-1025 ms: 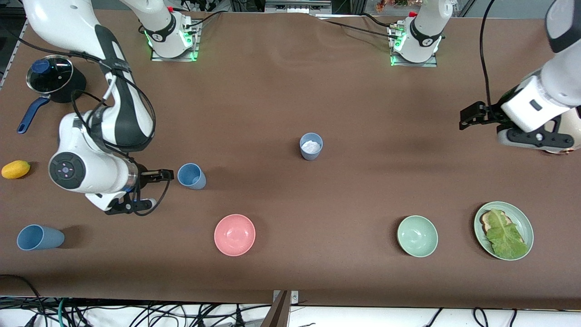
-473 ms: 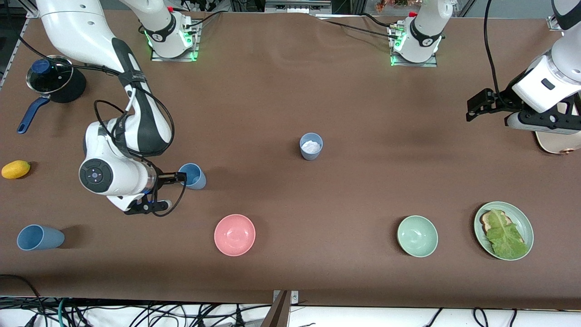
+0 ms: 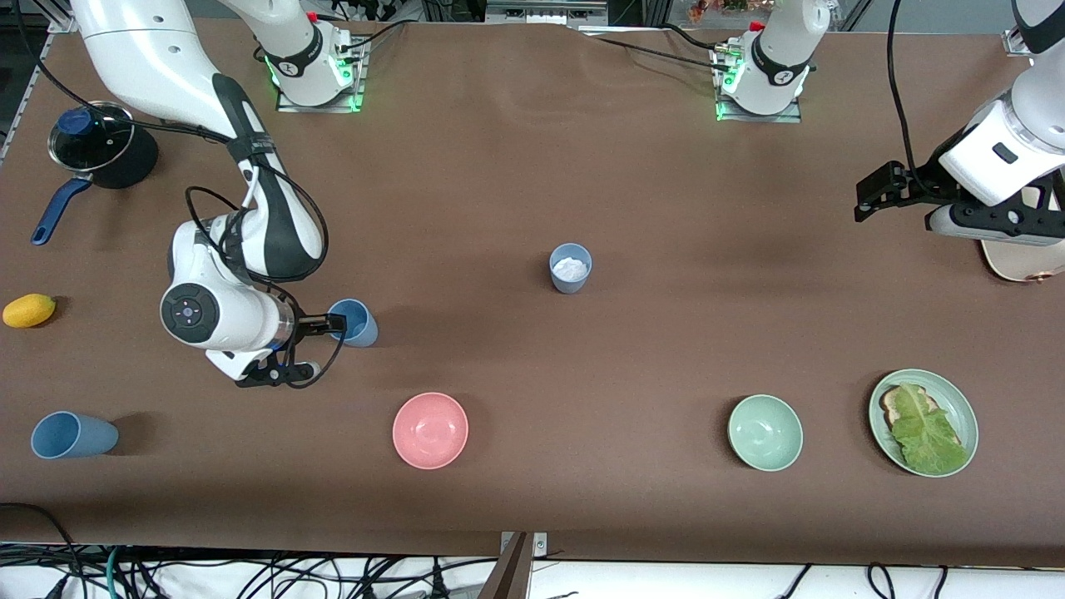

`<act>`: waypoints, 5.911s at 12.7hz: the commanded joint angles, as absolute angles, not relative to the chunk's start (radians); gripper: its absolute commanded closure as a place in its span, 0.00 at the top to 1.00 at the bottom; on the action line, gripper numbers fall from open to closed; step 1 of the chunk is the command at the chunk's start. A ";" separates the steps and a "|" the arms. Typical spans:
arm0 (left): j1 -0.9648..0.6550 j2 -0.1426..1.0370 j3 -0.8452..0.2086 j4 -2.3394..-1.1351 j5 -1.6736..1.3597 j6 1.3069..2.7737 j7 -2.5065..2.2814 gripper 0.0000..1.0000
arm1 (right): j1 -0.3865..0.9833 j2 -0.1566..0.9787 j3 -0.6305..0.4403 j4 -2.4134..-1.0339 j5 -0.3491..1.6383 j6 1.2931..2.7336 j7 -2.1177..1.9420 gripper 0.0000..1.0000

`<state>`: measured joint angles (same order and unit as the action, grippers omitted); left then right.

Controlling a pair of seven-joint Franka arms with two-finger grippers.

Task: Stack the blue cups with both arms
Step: 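Grasp the blue cup beside the pink plate with the right gripper, then lift the cup with the right gripper and lower it onto the center cup, then open the right gripper and lift it off the stacked cups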

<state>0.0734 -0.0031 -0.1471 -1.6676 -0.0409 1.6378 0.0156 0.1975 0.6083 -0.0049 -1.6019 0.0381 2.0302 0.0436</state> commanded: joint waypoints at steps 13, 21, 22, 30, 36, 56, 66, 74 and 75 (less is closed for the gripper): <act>0.071 0.015 -0.149 -1.631 -0.021 1.608 0.017 1.00 | 0.195 0.563 0.018 -1.677 0.077 2.059 0.126 0.00; 0.071 0.015 -0.149 -1.631 -0.025 1.603 0.015 1.00 | 0.195 0.462 0.141 -1.648 0.098 1.916 0.358 0.00; 0.071 0.015 -0.150 -1.631 -0.025 1.603 0.015 1.00 | 0.195 0.445 0.185 -1.637 0.098 1.889 0.430 0.00; 0.071 0.014 -0.150 -1.631 -0.025 1.594 0.014 1.00 | 0.254 0.422 0.498 -1.569 0.003 1.845 1.018 0.00; 0.071 0.014 -0.149 -1.631 -0.025 1.594 0.017 1.00 | 0.468 0.615 0.489 -1.306 -0.078 1.868 1.265 0.00; 0.069 0.015 -0.152 -1.631 -0.026 1.594 0.014 1.00 | 0.511 0.713 0.479 -1.282 -0.206 1.959 1.324 0.00; 0.069 0.014 -0.152 -1.631 -0.026 1.594 0.012 1.00 | 0.489 0.707 0.473 -1.273 -0.206 1.956 1.299 0.45; 0.067 0.015 -0.158 -1.631 -0.028 1.594 0.012 1.00 | 0.214 0.580 0.472 -1.284 -0.115 1.708 0.768 0.87; 0.067 0.015 -0.158 -1.631 -0.028 1.594 0.012 1.00 | 0.160 0.553 0.472 -1.288 -0.103 1.665 0.685 0.95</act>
